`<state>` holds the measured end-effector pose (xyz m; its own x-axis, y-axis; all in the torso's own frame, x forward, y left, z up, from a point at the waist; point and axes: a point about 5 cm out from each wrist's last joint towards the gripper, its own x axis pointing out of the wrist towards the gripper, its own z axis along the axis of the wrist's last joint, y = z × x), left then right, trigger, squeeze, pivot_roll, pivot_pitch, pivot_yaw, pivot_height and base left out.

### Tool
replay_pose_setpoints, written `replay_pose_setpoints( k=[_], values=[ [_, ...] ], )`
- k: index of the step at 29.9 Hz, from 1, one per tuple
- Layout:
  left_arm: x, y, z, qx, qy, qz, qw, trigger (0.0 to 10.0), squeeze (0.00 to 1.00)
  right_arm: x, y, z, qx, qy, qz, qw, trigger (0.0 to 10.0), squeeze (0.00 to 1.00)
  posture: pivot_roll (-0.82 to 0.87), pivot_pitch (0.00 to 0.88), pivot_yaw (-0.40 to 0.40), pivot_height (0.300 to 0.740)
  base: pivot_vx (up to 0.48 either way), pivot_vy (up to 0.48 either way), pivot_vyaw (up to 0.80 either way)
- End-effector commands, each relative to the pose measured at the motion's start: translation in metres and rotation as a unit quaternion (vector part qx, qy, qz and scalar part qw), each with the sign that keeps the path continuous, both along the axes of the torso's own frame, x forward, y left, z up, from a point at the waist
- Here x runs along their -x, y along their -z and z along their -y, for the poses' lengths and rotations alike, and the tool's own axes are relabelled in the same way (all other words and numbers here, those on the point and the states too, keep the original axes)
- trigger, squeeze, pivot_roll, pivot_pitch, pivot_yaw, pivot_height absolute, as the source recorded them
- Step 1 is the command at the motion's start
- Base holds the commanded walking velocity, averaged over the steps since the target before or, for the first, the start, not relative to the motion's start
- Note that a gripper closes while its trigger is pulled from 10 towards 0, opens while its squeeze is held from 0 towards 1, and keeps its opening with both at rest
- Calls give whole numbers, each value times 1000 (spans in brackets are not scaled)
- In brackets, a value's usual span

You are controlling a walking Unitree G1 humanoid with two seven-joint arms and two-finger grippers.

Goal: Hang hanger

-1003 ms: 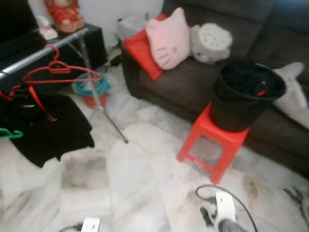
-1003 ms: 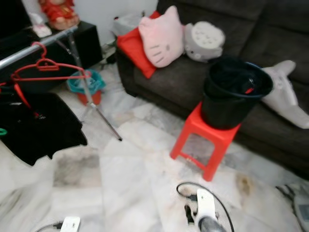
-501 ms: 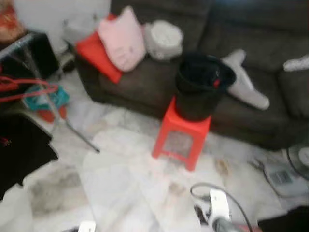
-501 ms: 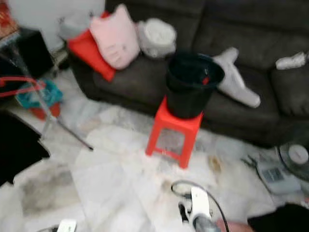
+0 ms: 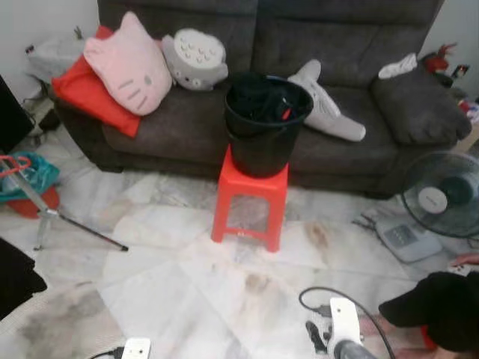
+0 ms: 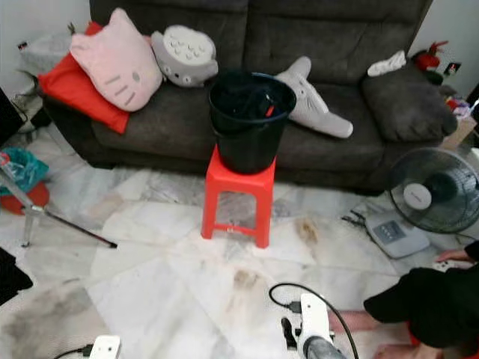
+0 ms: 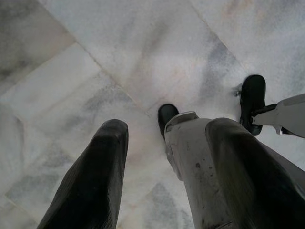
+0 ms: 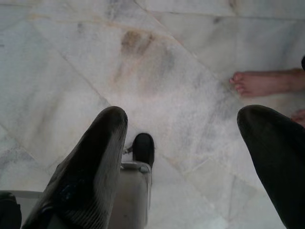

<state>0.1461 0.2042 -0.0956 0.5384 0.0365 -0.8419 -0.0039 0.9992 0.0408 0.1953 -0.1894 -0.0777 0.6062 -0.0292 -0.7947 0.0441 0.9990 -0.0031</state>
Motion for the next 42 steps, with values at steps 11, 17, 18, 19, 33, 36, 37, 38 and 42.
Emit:
replay_pose_setpoints(
  k=[11,17,18,19,33,36,37,38,42],
  values=[
    [9,4,1,1,-2,-16,1000,10000,0,0,0,2,0,2,2,1000,10000,0,10,63,-20,740,148,0,0],
    [9,4,1,1,1,-16,1000,10000,0,1,0,2,1,0,1,1000,10000,0,10,58,-20,740,309,0,0],
    [9,4,1,1,1,-16,1000,10000,0,1,0,2,0,0,1,1000,10000,0,9,55,-20,740,319,0,0],
    [9,4,2,2,1,-16,1000,10000,0,1,0,2,0,0,1,1000,10000,0,7,52,-19,740,322,0,0],
    [9,4,2,5,4,-15,1000,10000,0,2,1,2,-5,3,-2,1000,10000,0,8,54,-21,740,331,0,-111],
    [9,4,2,5,4,-15,1000,10000,0,2,1,1,-7,4,-1,1000,10000,0,7,57,-19,740,335,0,-775],
    [9,4,2,5,4,-15,1000,10000,0,1,0,2,-2,0,1,1000,10000,0,5,58,-19,740,341,0,-631],
    [9,4,2,5,4,-15,1000,10000,0,1,0,2,-2,1,1,1000,10000,0,4,62,-18,740,334,0,0],
    [8,3,2,6,4,-14,1000,10000,0,1,0,1,-3,1,3,1000,10000,0,3,65,-19,740,331,0,0]
  ],
)
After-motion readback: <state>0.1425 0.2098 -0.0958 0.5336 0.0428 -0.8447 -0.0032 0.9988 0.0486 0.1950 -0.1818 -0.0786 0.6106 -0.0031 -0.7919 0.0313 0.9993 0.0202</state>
